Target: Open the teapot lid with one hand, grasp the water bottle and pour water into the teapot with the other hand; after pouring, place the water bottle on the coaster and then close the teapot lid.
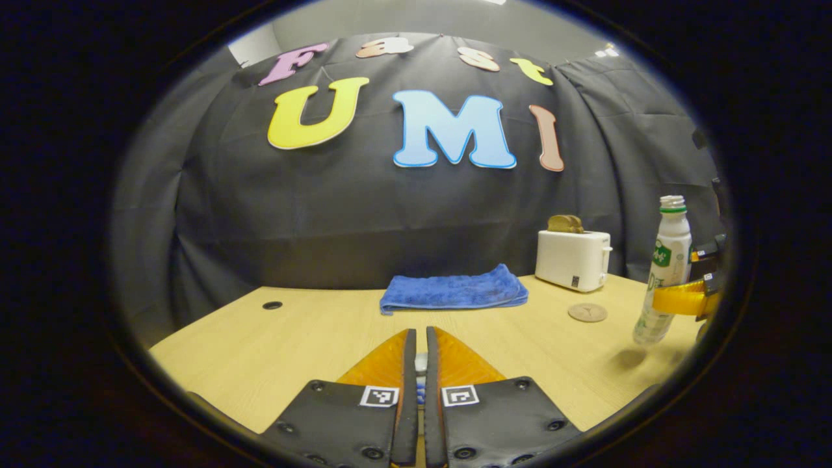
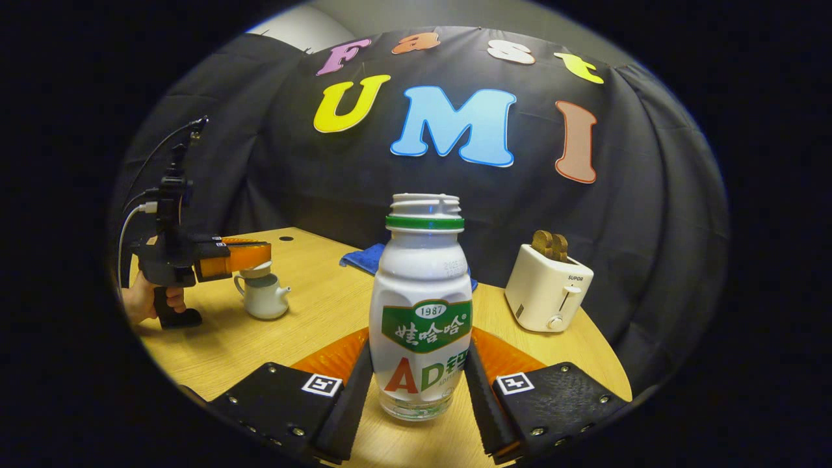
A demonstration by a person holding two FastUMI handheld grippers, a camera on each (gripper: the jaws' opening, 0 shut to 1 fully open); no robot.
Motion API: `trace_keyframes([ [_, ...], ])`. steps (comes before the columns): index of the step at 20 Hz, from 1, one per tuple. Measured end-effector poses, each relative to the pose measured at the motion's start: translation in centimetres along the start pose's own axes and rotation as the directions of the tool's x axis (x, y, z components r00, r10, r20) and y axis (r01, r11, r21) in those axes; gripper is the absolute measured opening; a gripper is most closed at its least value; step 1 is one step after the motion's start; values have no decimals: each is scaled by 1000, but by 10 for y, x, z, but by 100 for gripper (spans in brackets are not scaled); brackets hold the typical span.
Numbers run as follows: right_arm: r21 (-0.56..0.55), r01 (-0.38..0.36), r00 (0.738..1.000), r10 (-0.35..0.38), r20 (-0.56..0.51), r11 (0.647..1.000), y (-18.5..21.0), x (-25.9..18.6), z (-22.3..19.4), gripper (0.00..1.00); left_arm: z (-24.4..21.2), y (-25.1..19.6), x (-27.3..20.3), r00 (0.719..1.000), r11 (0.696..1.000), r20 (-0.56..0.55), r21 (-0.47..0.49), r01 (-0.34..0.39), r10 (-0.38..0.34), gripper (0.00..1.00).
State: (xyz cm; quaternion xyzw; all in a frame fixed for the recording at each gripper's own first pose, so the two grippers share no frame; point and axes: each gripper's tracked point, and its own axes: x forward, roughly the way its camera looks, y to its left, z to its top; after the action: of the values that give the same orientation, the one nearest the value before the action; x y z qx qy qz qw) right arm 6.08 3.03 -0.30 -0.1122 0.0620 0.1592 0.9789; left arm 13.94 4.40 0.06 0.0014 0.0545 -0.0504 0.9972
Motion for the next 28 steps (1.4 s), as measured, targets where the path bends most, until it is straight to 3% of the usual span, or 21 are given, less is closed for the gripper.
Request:
trace_keyframes([
  [11, 0, 11, 1000, -11, -4, 1000, 1, -1, 3, 71, -17, 5, 12, 1000, 1000, -29, -20, -11, 11, 14],
  [12, -1, 10, 1000, -10, -8, 1000, 1, 0, 2, 71, -21, 5, 14, 999, 1000, -37, -18, -13, 12, 10],
  [15, 1, 11, 1000, -11, -13, 1000, 1, -1, 2, 71, -21, 4, 14, 1000, 1000, -27, -17, -10, 10, 14],
  [16, 1, 14, 1000, -14, -12, 1000, 1, 0, 1, 71, -23, 4, 14, 1000, 1000, -27, -21, -7, 6, 10],
  [17, 2, 17, 1000, -17, -10, 1000, 0, 0, 2, 71, -24, 4, 13, 1000, 1000, -25, -26, -4, 3, 13],
  [18, 4, 25, 1000, -25, -5, 1000, -2, 2, 3, 71, -21, 8, 13, 1000, 999, -21, -31, -10, 9, 28],
  [22, 25, 70, 997, -71, 28, 997, -18, 11, 10, 72, 0, 23, -3, 998, 998, 40, -59, -38, 41, 43],
  [25, 92, 103, 993, -108, 50, 990, -36, 23, 23, 71, 21, 24, -28, 995, 996, 94, -90, -21, 29, 44],
  [28, 130, 166, 982, -176, 67, 977, -65, 39, 30, 72, 43, 13, -59, 990, 996, 138, -85, 15, -3, 67],
])
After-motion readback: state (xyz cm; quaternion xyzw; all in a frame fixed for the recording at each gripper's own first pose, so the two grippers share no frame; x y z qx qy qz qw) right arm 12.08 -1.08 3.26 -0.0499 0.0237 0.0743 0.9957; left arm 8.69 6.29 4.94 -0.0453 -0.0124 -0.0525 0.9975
